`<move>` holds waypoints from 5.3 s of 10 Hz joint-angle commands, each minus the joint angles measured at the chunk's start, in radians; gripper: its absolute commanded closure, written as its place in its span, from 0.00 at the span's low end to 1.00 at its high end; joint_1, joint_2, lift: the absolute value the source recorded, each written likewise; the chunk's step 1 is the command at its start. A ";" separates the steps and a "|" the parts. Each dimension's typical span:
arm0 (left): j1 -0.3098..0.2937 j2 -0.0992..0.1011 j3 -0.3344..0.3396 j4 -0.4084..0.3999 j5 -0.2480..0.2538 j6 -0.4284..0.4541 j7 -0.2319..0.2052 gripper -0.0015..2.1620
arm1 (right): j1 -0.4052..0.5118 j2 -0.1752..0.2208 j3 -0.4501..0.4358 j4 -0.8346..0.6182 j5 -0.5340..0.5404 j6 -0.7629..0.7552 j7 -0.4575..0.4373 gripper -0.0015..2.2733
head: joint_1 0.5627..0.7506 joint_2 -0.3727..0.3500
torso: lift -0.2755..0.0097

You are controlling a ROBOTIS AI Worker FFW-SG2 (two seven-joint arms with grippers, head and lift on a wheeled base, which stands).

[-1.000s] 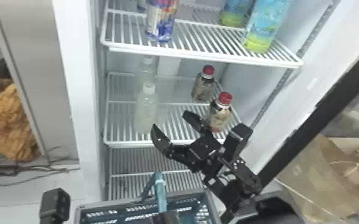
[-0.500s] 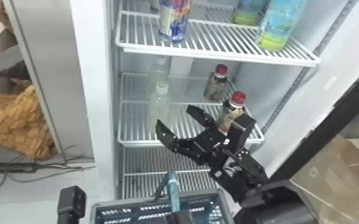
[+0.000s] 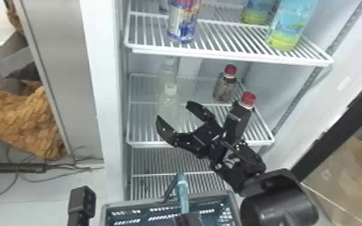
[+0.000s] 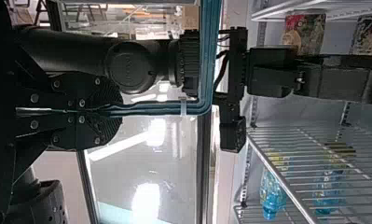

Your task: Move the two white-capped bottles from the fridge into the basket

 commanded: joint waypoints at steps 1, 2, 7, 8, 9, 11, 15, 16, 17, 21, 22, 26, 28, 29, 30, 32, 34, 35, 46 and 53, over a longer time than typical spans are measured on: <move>0.000 -0.001 -0.001 0.000 0.000 0.000 0.000 0.52 | -0.029 -0.001 0.014 0.028 0.000 0.012 -0.004 0.02 | 0.70 0.22 | 0.05; 0.000 -0.001 -0.001 0.000 0.002 -0.002 0.000 0.52 | -0.047 -0.001 0.020 0.043 0.000 0.031 -0.006 0.02 | 0.70 0.23 | 0.05; 0.000 0.001 -0.001 0.000 0.002 -0.005 0.000 0.52 | -0.106 -0.002 0.058 0.094 0.002 0.044 -0.022 0.05 | 0.70 0.26 | 0.05; 0.005 -0.001 0.001 0.000 0.002 -0.005 0.000 0.52 | -0.106 -0.002 0.056 0.080 0.002 0.103 -0.027 0.13 | 0.70 0.26 | 0.05; 0.005 -0.001 0.003 0.000 0.004 -0.005 0.000 0.52 | -0.096 -0.002 0.050 0.077 -0.004 0.108 -0.032 0.32 | 0.70 0.27 | 0.05; 0.007 -0.001 0.003 0.000 0.004 -0.010 0.000 0.52 | -0.074 0.001 0.042 0.036 0.000 0.108 -0.045 0.36 | 0.70 0.26 | 0.05; 0.010 -0.001 0.003 0.000 0.004 -0.010 0.000 0.52 | -0.034 0.002 -0.010 -0.048 0.018 0.125 -0.052 0.36 | 0.70 0.23 | 0.05; 0.010 -0.001 0.003 0.000 0.004 -0.012 -0.002 0.52 | -0.017 0.002 -0.026 -0.077 0.024 0.139 -0.052 0.36 | 0.70 0.23 | 0.05; 0.010 -0.001 0.003 0.000 0.004 -0.012 -0.002 0.52 | 0.002 0.002 -0.042 -0.114 0.018 0.169 -0.052 0.36 | 0.70 0.21 | 0.05; 0.007 0.001 0.001 0.000 0.006 -0.012 -0.002 0.52 | 0.106 0.001 -0.076 -0.274 -0.002 0.252 -0.039 0.35 | 0.70 0.18 | 0.05; 0.010 0.002 0.003 0.000 0.006 -0.012 -0.002 0.52 | 0.128 0.001 -0.086 -0.296 -0.014 0.260 -0.032 0.35 | 0.70 0.18 | 0.05; 0.010 0.002 0.001 0.000 0.006 -0.025 -0.003 0.52 | 0.295 0.012 -0.163 -0.517 -0.004 0.358 -0.013 0.35 | 0.70 0.14 | 0.05; 0.010 0.002 -0.001 0.000 0.004 -0.029 -0.003 0.52 | 0.405 0.028 -0.219 -0.644 0.012 0.375 -0.010 0.35 | 0.70 0.10 | 0.05; 0.010 0.002 -0.003 0.000 0.004 -0.029 -0.003 0.52 | 0.447 0.035 -0.243 -0.688 0.012 0.395 -0.007 0.35 | 0.70 0.08 | 0.05; 0.010 0.004 -0.001 0.000 0.004 -0.029 -0.003 0.52 | 0.484 0.039 -0.257 -0.740 0.012 0.424 -0.006 0.35 | 0.70 0.05 | 0.05; 0.007 0.002 -0.001 0.000 0.004 -0.029 -0.005 0.52 | 0.550 0.051 -0.287 -0.819 0.006 0.486 0.005 0.35 | 0.70 0.03 | 0.05; 0.010 0.002 0.001 0.000 0.004 -0.032 -0.005 0.52 | 0.596 0.053 -0.297 -0.875 0.008 0.544 0.016 0.35 | 0.70 0.03 | 0.05; 0.007 0.002 -0.003 0.000 0.004 -0.032 -0.005 0.52 | 0.616 0.053 -0.307 -0.917 0.008 0.581 0.021 0.35 | 0.70 0.03 | 0.05; 0.010 0.007 -0.001 0.000 0.000 -0.032 -0.005 0.52 | 0.751 0.055 -0.373 -1.130 -0.044 1.129 -0.019 0.35 | 0.70 0.03 | 0.05; 0.010 0.007 -0.005 0.000 -0.002 -0.032 -0.003 0.52 | 0.717 0.047 -0.353 -1.130 -0.066 1.170 -0.030 0.22 | 0.70 0.03 | 0.05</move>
